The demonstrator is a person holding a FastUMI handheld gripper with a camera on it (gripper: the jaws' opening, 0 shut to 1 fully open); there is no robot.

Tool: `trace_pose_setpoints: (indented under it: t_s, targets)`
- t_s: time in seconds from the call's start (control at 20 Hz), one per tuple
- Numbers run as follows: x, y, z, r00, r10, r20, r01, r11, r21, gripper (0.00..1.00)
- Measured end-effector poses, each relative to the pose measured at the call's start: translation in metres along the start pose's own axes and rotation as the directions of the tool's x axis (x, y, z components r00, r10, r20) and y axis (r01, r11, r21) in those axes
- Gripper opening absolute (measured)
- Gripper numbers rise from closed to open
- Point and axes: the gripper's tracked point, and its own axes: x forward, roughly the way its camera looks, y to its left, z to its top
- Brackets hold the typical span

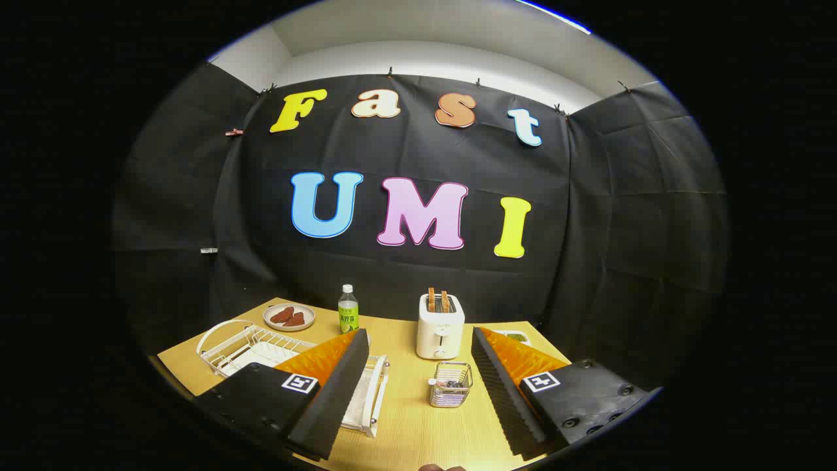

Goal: Take the plate from the dish rack, then take the spoon from the basket and place it into the plate.

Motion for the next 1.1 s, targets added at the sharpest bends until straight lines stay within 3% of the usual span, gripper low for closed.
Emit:
trace_pose_setpoints:
  t_s: [0.75, 1.1]
  targets:
    - [-0.014, 0.002, 0.000, 1.000, 0.028, -0.009, -0.028, 0.999, -0.027, 0.97]
    - [0.002, 0.000, -0.007, 0.999, 0.027, -0.031, -0.028, 0.999, -0.022, 0.97]
